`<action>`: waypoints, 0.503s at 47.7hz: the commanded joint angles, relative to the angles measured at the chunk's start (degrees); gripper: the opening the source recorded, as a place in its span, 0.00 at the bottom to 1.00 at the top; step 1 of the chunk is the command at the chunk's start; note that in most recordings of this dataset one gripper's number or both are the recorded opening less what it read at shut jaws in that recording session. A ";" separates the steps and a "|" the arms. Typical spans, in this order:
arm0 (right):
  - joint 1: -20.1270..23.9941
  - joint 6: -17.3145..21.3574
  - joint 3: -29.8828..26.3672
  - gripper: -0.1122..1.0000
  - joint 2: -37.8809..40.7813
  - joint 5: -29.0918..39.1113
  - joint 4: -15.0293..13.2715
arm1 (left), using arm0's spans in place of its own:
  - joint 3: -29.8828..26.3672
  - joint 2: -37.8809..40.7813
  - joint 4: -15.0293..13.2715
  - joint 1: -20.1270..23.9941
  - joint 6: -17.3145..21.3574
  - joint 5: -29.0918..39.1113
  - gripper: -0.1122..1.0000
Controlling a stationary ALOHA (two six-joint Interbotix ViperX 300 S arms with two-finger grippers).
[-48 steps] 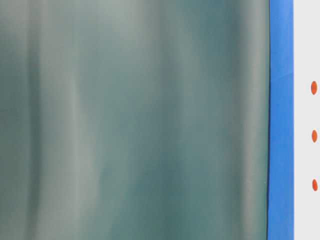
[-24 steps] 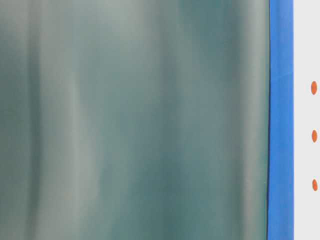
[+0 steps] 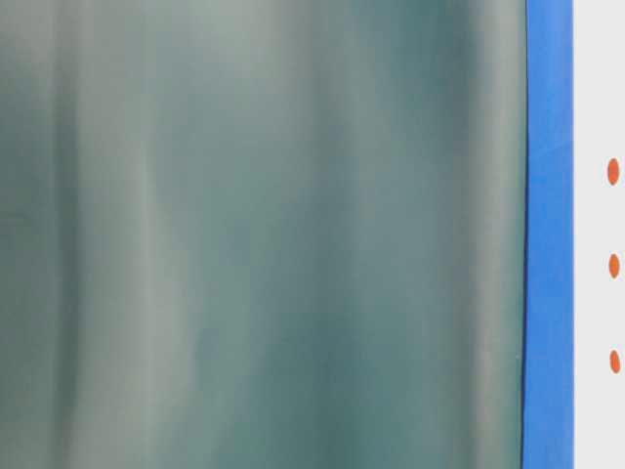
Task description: Touch the tip of the soldering iron to the tip of the solder at the mark.
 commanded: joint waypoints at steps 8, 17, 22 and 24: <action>-0.18 0.09 0.62 0.81 2.90 -3.96 0.53 | -0.18 -0.35 0.00 0.09 0.18 -0.88 0.82; -0.09 0.09 0.62 0.81 3.16 -4.39 0.53 | -0.09 -0.09 0.00 0.09 0.18 -1.05 0.82; -0.18 0.09 0.62 0.81 3.16 -4.39 0.53 | 0.00 -0.09 0.00 0.09 0.26 -1.05 0.82; -0.18 0.09 0.70 0.81 3.25 -4.39 0.53 | 0.00 -0.09 0.09 0.09 0.26 -1.05 0.82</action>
